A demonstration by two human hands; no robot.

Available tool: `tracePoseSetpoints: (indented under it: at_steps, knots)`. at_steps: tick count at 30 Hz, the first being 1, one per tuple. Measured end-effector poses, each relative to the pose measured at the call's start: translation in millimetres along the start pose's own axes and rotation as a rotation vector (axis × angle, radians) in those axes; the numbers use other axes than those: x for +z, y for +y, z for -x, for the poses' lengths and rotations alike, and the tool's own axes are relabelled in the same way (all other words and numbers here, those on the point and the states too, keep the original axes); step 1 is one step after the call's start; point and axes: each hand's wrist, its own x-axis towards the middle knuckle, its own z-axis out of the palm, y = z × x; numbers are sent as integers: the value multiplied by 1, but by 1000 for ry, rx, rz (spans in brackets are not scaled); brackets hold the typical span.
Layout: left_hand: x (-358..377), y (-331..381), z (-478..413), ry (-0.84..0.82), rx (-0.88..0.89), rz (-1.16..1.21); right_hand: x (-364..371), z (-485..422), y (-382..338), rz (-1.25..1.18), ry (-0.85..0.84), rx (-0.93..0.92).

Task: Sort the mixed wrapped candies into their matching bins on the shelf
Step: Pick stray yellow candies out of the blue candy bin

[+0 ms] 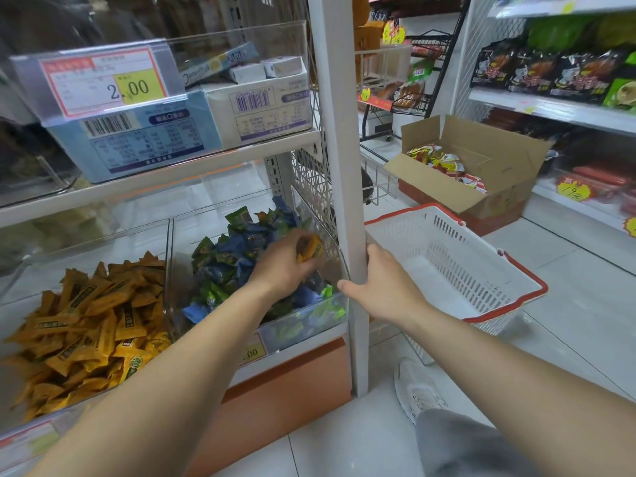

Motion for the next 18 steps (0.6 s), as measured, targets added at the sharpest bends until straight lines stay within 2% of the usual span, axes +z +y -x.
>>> tracePoseSetpoints:
  at_steps: [4,7,11,14,18]
  knots:
    - [-17,11,2,79,9,74,-16,27,-18,15,102,52]
    - [-30,17,12,81,-12,154,-16,48,-37,-17,167,5]
    - [-50,27,40,128,-115,451,-1,53,-64,-249,110,-112]
    - [-64,30,65,123,-167,663,11,44,-83,-414,6,-169]
    - [-79,24,85,185,-262,858,33,35,-106,-445,3,-234]
